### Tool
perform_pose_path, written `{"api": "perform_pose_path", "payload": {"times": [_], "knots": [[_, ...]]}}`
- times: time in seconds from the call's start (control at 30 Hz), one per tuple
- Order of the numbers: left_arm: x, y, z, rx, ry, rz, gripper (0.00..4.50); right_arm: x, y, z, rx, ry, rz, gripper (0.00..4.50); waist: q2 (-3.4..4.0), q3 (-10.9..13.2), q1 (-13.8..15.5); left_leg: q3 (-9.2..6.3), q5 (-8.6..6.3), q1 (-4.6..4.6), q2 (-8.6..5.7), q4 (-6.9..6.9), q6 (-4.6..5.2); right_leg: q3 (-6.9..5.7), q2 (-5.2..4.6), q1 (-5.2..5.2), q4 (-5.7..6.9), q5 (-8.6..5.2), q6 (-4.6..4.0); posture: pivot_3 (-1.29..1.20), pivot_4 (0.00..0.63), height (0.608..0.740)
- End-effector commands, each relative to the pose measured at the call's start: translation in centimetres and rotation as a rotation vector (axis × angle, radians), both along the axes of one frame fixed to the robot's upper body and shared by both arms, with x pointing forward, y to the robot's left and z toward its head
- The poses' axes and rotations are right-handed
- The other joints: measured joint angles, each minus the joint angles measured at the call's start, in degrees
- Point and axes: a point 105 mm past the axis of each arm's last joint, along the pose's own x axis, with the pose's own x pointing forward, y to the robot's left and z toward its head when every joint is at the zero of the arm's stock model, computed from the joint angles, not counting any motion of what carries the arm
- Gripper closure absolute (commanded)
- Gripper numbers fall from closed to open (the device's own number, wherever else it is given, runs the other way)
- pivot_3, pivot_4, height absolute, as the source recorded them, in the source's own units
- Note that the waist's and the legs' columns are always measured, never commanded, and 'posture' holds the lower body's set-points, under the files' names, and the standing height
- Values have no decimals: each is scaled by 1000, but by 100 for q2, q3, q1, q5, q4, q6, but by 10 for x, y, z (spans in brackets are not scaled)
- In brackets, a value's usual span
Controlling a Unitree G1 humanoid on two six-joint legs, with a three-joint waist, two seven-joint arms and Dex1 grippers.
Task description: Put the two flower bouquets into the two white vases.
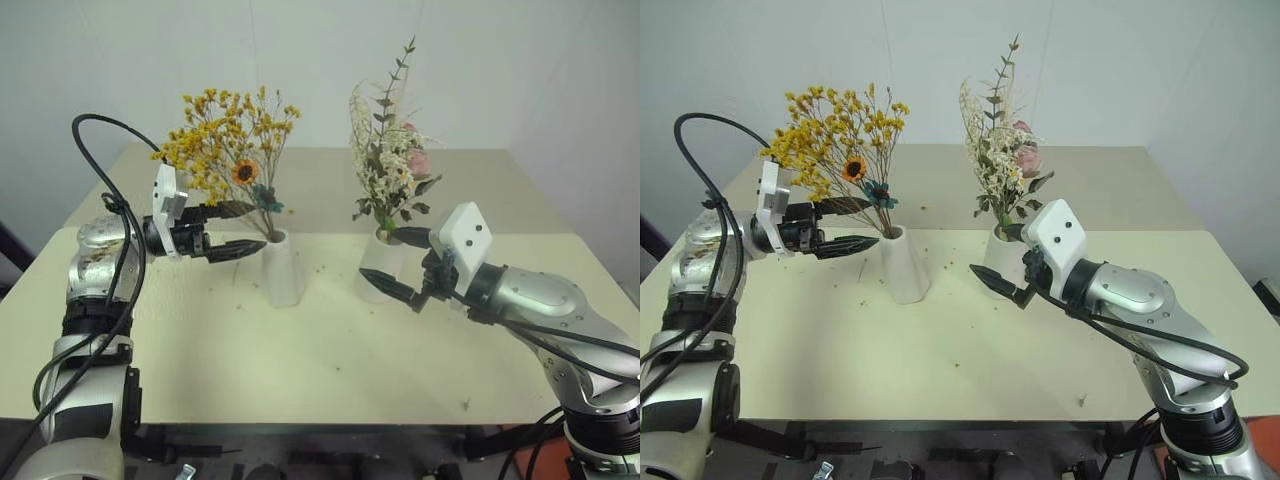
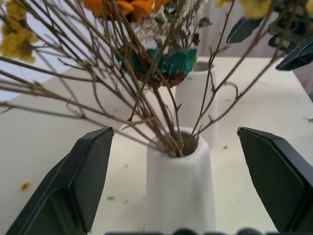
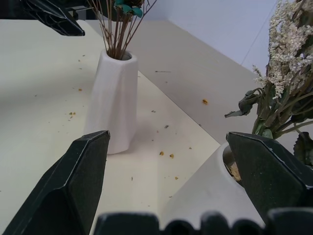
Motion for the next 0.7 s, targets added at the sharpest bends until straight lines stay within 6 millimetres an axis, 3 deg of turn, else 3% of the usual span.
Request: {"api": "perform_pose_path", "payload": {"times": [0.03, 0.23, 0.4, 0.57, 0.7], "knots": [[-16, 12, 9, 87, -7, -2, 48, -4, 1, 9, 2, -60, 1, 0, 1, 0, -8, 1, 0, 2, 0, -1, 0, 1, 0, 0, 0, 0, 0, 0, 150, 740], [-42, 49, -6, 158, 82, 116, 48, -6, -7, 11, 2, -58, -15, 0, 2, 0, 0, 4, 0, 7, 5, -2, 0, 2, 0, 2, 1, -2, -1, 0, 150, 740], [-74, 59, -24, 122, 133, 122, 48, -12, -35, 12, 3, -36, -29, 0, 2, 0, 44, 4, -1, 2, 8, -3, 1, 0, -3, 2, -4, -4, -2, 0, 150, 740], [-95, 57, -2, -85, 26, 119, 48, -14, -76, 13, -62, -8, -84, 0, 1, 0, 123, 5, -1, 9, 9, -1, 1, -4, -5, 9, -5, -4, -2, 0, 150, 740], [-97, 53, 12, -184, -64, 129, 48, -14, -103, 17, -123, -7, -137, 0, 2, -1, 143, 13, -1, 27, 11, -1, 1, 0, -1, 21, -2, -4, -2, 0, 150, 740]]}}
